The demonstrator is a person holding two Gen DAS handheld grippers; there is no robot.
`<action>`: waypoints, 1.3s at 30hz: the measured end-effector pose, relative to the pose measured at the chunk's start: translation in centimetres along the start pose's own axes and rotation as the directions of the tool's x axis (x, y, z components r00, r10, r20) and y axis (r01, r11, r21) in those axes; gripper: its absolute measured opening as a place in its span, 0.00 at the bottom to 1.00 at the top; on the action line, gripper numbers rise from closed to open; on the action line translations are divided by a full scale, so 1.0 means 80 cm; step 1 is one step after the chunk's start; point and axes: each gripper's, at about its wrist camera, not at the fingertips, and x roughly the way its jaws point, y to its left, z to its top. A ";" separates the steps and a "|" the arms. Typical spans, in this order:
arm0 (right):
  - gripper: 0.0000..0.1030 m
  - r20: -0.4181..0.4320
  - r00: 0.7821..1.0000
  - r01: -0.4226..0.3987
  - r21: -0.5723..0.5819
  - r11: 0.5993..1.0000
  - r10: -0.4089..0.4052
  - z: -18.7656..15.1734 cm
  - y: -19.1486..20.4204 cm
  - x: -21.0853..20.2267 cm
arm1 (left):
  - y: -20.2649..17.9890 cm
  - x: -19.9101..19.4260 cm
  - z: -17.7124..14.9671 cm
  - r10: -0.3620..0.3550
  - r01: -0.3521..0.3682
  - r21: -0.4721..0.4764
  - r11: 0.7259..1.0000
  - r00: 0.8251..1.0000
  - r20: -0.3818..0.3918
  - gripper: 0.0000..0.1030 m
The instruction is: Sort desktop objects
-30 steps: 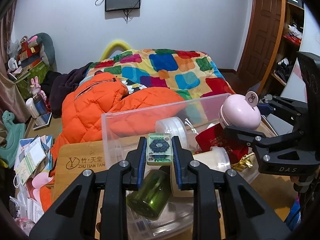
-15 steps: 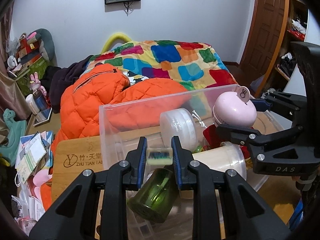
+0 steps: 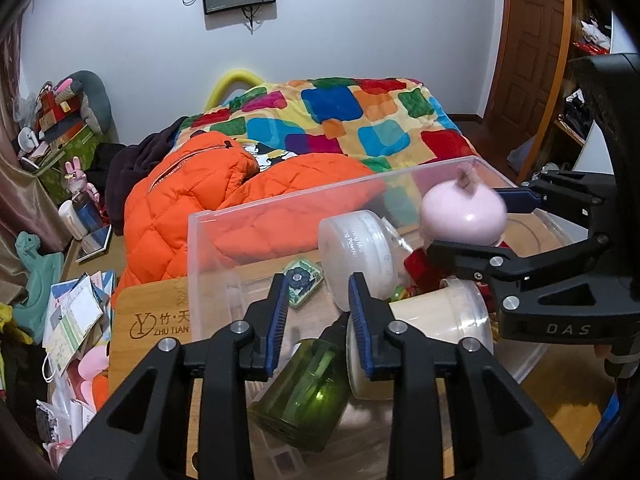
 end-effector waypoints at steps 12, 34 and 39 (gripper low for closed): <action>0.68 0.047 0.999 -0.027 -0.004 1.000 0.027 -0.006 0.002 -0.023 | 0.002 -0.012 -0.002 0.011 -0.011 -0.001 1.000 1.000 0.026 0.46; 0.80 0.161 0.986 0.055 -0.011 0.998 -0.052 -0.024 0.010 -0.098 | -0.014 -0.071 0.000 0.047 -0.049 0.010 0.999 0.990 0.136 0.91; 0.81 0.186 0.981 0.056 0.006 0.998 -0.056 -0.034 0.015 -0.115 | -0.020 -0.086 -0.008 0.057 -0.061 0.018 0.998 0.985 0.166 0.96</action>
